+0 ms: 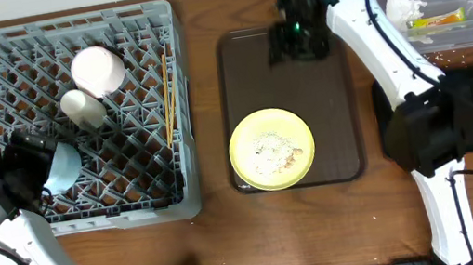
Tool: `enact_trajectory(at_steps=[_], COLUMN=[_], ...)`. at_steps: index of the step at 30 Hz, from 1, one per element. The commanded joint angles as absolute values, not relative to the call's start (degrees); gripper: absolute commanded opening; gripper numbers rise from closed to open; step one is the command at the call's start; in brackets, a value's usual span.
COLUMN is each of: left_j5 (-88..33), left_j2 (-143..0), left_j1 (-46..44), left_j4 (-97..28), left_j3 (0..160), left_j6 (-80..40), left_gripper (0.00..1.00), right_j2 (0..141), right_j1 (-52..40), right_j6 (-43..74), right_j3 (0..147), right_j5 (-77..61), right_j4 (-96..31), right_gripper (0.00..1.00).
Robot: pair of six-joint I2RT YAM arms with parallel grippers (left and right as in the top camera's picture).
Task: Sort waste into correct bins and load items into the dishwasher
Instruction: 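Move the right gripper to the yellow plate and grip its rim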
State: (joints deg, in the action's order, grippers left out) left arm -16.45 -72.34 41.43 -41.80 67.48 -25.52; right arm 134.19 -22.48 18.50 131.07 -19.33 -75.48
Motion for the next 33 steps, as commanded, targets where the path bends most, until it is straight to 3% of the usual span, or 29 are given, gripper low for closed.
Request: enact_trajectory(at_steps=[1,4,6,7,14,18,21,24,33], left_j5=[-16.9,-16.9,-16.9,-16.9,-16.9,-16.9,-16.9,-16.9,-16.9], left_j2=[-72.7,-72.7,-72.7,-72.7,-72.6,-72.7,-72.7,-72.7,-72.7], left_j1=[41.4,41.4,41.4,41.4,41.4,41.4,41.4,41.4,41.4], left_j4=[-41.8,-41.8,-41.8,-41.8,-41.8,-41.8,-41.8,-41.8,-41.8], left_j3=[67.6,67.6,67.6,67.6,67.6,67.6,67.6,67.6,67.6], left_j6=[-25.4,-25.4,-25.4,-25.4,-25.4,-25.4,-25.4,-25.4,-25.4], left_gripper=[0.90,0.90,0.90,0.90,0.90,0.90,0.90,0.90,0.90], right_j2=[133.8,133.8,133.8,133.8,133.8,133.8,133.8,133.8,133.8], right_j1=[-23.5,-23.9,-24.6,-24.8,-25.3,-25.3,-25.0,-24.1,-19.7], right_j6=[8.5,7.2,7.2,7.2,7.5,12.6,16.6,19.4,19.6], right_j3=[125.3,120.6,114.6,113.5,106.8,105.6,106.0,106.8,116.6], right_j5=[-18.0,-18.0,-18.0,-18.0,-17.3,-9.9,-0.8,5.7,8.2], right_j4=[-79.4,-79.5,-77.7,-77.1,-71.2,-69.5,-69.2,-69.2,-71.3], right_gripper=[0.66,0.63,0.40,0.36,0.18,0.09,0.09,0.17,0.34])
